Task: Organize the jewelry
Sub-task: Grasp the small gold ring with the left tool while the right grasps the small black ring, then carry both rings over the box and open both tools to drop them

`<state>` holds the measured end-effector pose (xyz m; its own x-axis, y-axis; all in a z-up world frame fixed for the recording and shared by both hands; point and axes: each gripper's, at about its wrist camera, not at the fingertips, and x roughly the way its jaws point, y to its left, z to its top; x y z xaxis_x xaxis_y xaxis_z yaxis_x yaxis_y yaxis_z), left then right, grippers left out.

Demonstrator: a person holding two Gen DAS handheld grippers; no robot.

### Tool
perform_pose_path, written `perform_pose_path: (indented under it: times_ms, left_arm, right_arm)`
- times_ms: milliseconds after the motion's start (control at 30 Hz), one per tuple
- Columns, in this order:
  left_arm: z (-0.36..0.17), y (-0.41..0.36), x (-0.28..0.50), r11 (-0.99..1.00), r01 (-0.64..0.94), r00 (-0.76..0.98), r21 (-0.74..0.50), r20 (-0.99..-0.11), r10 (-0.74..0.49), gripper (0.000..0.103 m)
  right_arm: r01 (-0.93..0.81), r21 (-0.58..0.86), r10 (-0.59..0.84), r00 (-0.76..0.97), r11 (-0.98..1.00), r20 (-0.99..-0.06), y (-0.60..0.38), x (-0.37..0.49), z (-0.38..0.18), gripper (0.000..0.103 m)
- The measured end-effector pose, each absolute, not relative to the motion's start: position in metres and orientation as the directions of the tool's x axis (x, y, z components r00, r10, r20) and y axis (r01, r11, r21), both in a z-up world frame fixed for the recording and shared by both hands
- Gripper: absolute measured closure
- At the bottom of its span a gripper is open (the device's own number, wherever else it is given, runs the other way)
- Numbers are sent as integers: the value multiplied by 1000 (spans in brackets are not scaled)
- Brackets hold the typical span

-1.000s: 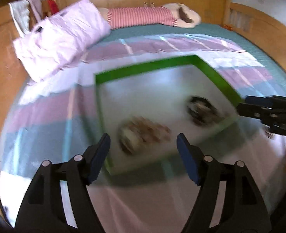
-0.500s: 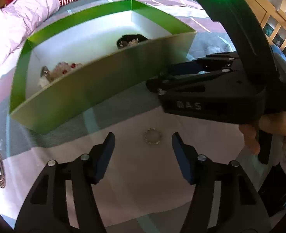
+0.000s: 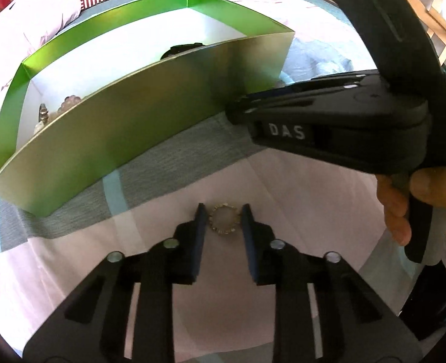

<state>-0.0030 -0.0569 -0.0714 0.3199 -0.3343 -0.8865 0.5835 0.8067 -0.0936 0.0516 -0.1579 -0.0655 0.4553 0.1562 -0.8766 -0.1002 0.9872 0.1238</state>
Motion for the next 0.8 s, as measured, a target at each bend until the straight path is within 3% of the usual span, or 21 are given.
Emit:
perform_pose_path:
  times_ms: [267,433,567,800]
  left_arm:
    - [-39,-42,2,812,575,370,-102,-852,-369,82]
    - [6,-18,5,838,538,479,-91,-785,-393,82]
    - [22,2,39,907,418,574,-49,-759,-306,82]
    - [7,6,78,947,321,593,-22,-774,-219,82]
  right_arm:
    - [-148,141,195,457,979,-868,-154,31,-34,82]
    - [-205,186,271,557,961,-785,-152,20,14,82]
    - [-173,211,272,625,962,-732,-159,46,31,82]
    - [-139,190,235,603,972,-762,-158,89,1,82]
